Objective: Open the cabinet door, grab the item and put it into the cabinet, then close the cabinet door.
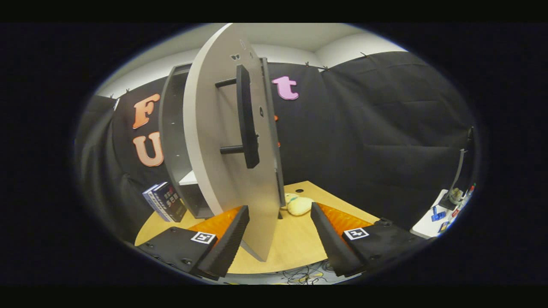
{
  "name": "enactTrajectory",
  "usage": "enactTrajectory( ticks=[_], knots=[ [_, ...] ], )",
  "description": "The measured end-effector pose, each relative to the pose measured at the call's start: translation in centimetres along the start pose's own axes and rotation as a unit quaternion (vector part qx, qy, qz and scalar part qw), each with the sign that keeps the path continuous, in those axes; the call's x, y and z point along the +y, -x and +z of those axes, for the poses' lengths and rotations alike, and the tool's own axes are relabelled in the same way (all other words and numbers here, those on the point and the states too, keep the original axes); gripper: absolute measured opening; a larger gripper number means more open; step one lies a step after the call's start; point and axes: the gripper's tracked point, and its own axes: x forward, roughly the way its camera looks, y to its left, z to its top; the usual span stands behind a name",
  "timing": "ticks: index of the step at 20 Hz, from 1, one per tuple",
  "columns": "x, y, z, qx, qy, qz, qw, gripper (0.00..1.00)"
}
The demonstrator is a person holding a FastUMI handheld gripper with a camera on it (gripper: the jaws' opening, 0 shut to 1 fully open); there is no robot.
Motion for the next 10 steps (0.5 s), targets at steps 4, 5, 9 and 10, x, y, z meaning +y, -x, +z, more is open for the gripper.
enactTrajectory(
  ticks=[4, 5, 9, 10],
  knots=[
    [4.6, -1.7, 0.1, 0.004, 0.011, 0.042, 0.999, 0.94],
    [5.8, -2.5, 0.0, 0.006, 0.015, 0.050, 0.999, 0.95],
    [11.8, -6.2, -0.3, 0.010, 0.030, 0.085, 0.996, 0.95],
    [13.2, -7.4, -0.6, 0.013, 0.034, 0.095, 0.995, 0.95]
  ],
)
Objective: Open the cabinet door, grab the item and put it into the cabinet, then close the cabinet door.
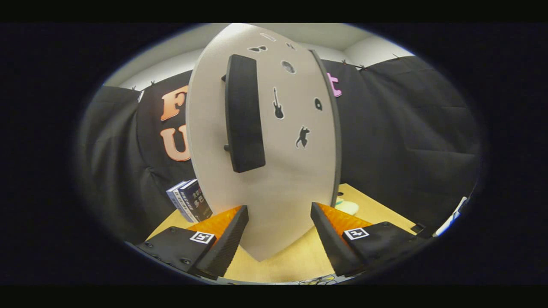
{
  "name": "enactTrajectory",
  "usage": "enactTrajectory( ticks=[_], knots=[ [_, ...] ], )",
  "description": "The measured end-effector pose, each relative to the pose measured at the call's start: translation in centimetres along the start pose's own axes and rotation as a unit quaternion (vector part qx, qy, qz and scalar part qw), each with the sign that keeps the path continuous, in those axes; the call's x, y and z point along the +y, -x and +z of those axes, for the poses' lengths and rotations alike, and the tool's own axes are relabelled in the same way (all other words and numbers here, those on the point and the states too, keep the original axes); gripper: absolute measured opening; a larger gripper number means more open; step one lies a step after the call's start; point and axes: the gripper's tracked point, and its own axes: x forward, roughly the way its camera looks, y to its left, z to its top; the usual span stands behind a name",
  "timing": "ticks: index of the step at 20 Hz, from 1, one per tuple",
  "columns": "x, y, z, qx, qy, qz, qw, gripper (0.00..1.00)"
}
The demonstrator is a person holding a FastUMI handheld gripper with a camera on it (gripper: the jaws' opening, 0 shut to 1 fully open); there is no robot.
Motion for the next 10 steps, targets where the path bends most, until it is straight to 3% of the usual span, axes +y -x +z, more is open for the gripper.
enactTrajectory(
  ticks=[10],
  knots=[
    [5.4, -9.2, -0.8, 0.007, 0.002, -0.006, 1.000, 0.94]
  ],
)
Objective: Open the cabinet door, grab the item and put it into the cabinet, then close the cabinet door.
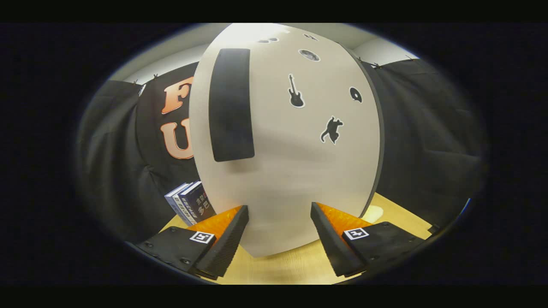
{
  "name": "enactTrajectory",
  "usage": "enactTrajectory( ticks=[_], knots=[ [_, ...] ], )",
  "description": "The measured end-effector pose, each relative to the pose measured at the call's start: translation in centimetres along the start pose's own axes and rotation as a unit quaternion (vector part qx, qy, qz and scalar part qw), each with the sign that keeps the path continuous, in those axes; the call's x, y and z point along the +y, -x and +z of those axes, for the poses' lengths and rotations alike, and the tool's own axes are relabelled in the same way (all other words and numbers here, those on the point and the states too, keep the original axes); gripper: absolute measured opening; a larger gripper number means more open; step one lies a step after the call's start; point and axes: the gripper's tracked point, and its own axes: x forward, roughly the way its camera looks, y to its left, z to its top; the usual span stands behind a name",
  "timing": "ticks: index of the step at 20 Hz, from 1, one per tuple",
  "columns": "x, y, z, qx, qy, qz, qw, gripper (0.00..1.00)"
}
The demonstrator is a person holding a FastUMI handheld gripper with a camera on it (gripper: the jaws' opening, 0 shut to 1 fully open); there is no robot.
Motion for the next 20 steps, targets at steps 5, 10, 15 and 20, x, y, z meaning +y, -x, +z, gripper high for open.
enactTrajectory(
  ticks=[5, 10, 15, 20],
  knots=[
    [1.1, -3.0, 0.5, 0.001, 0.008, 0.001, 1.000, 0.95],
    [0.3, -1.2, 1.6, -0.025, -0.008, -0.020, 0.999, 0.95],
    [-2.5, 5.4, 5.6, -0.060, -0.015, -0.035, 0.997, 0.96],
    [-4.8, 11.5, 9.7, -0.073, 0.011, -0.043, 0.996, 0.95]
  ],
)
